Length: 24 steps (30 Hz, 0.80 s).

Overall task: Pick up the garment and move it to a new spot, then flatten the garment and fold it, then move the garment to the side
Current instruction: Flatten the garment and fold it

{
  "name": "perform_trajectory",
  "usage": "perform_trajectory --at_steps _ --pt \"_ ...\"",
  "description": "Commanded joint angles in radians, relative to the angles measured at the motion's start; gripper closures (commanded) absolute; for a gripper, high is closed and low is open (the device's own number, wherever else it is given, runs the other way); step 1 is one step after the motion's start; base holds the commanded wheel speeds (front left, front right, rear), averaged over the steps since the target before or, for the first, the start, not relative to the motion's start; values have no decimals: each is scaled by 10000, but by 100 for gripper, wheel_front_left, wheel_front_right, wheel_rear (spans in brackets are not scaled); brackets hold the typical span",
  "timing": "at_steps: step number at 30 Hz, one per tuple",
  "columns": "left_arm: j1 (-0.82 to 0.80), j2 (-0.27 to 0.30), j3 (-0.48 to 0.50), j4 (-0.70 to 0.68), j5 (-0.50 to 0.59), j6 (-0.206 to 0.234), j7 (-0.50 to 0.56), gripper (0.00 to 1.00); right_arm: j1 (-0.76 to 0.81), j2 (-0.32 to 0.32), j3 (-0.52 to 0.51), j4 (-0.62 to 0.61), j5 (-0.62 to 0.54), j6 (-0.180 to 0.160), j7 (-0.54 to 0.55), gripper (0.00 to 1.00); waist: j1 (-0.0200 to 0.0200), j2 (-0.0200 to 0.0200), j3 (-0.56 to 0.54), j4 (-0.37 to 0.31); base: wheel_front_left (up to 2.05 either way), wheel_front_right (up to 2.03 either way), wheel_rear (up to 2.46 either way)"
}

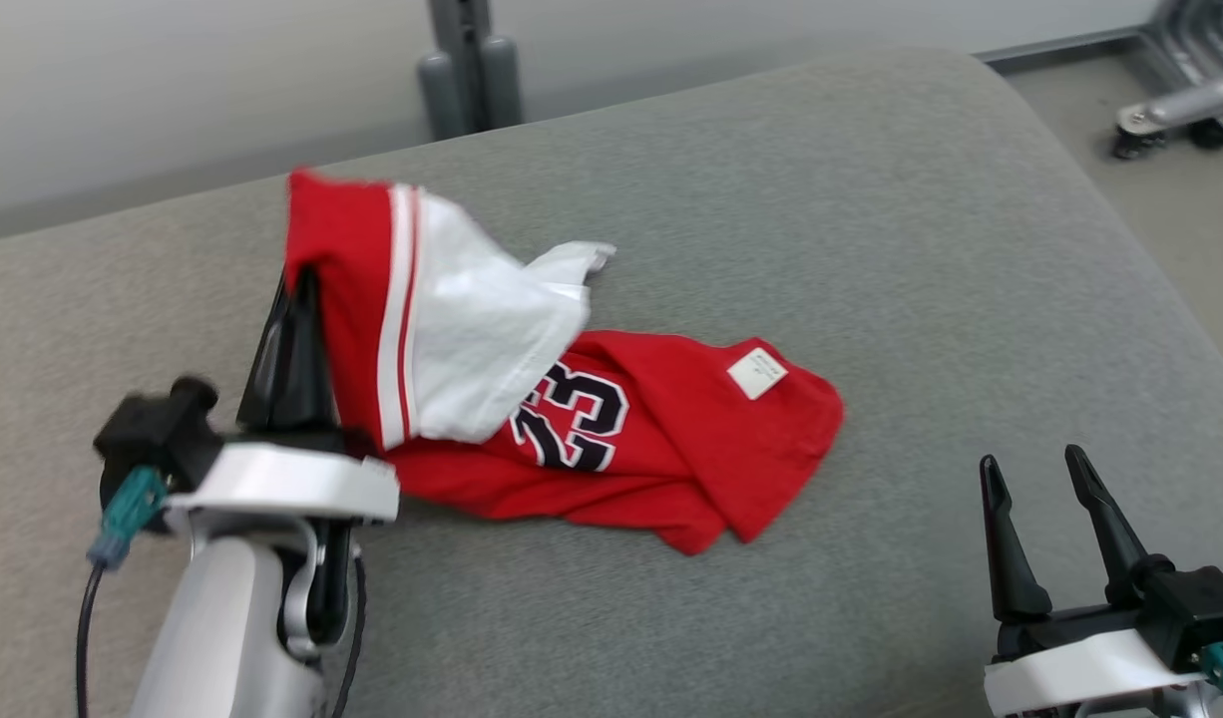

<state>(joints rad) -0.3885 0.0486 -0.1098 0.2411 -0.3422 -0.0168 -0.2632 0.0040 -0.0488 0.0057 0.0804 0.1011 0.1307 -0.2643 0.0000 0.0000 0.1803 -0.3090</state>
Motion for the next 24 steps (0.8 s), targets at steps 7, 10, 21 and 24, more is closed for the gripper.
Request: perform_trajectory --at_steps 7,10,21,24 --pt "1765 33 494 643 -1101 46 -23 52 -169 -42 166 29 -362 1 -4 0 0 0 22 1617 0 0 0" --pt "2011 32 217 1201 -1416 -7 -22 0 -123 -68 216 87 -394 1 -4 0 0 0 -101 1848 0 0 0" --pt "3284 4 626 1043 -934 1743 -22 0 221 -89 264 3 -362 1 -5 0 0 0 -594 1780 0 0 0" --pt "3291 26 -297 1154 -596 1642 -22 0 297 -79 316 -25 -361 1 -5 0 0 0 -578 1685 0 0 0"
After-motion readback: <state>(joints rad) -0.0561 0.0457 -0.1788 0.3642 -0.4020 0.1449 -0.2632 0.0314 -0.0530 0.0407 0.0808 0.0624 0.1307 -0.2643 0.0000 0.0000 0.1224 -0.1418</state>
